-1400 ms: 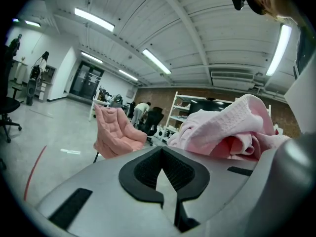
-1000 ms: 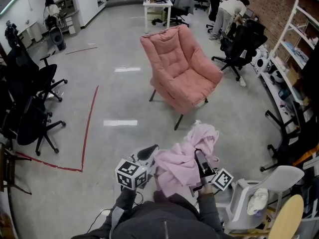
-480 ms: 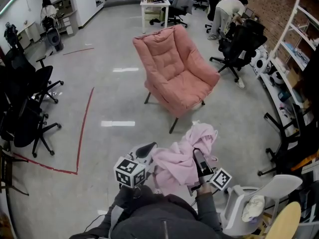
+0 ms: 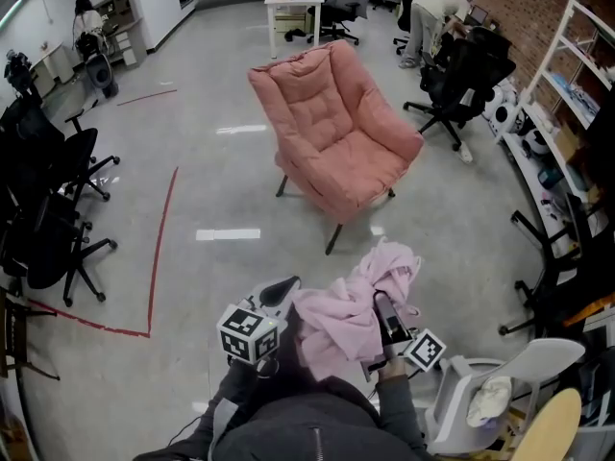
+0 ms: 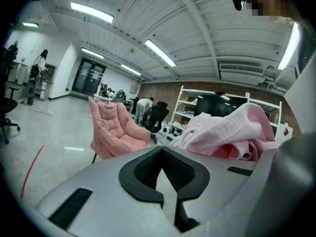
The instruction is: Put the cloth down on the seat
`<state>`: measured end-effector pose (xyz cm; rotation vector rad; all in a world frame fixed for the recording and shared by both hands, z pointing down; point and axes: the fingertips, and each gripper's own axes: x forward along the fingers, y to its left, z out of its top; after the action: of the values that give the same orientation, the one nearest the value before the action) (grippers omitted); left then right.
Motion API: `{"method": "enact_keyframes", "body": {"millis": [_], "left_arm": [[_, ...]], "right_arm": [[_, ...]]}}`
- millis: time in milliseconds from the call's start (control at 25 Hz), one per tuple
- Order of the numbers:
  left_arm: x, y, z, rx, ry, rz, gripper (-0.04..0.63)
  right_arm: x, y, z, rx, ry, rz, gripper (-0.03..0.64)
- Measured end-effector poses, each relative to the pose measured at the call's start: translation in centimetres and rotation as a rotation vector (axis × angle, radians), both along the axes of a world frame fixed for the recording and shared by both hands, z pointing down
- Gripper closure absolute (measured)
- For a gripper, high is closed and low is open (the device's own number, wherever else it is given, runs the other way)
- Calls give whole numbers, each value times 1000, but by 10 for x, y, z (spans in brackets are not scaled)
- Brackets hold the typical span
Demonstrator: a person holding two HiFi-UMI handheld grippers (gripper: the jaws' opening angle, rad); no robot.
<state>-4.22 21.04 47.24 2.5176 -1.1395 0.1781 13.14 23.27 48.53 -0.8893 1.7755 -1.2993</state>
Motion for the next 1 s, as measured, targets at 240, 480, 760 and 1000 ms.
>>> {"method": "enact_keyframes", "body": {"millis": [240,480,760,1000], "left_arm": [[6,-27,1,4,6,-3,589],[15,-63,1,5,15,1,589],[22,-117,-8,10,12,14,589],[31,-162,-12,-2,12,43,589]], "right_arm": [[5,-25,-1,1,22,2,330],[12,-58,-6,13,31,13,330],[20,-101,-13,6,18,41,330],[24,-144,-18,-4,4,65,330]]}}
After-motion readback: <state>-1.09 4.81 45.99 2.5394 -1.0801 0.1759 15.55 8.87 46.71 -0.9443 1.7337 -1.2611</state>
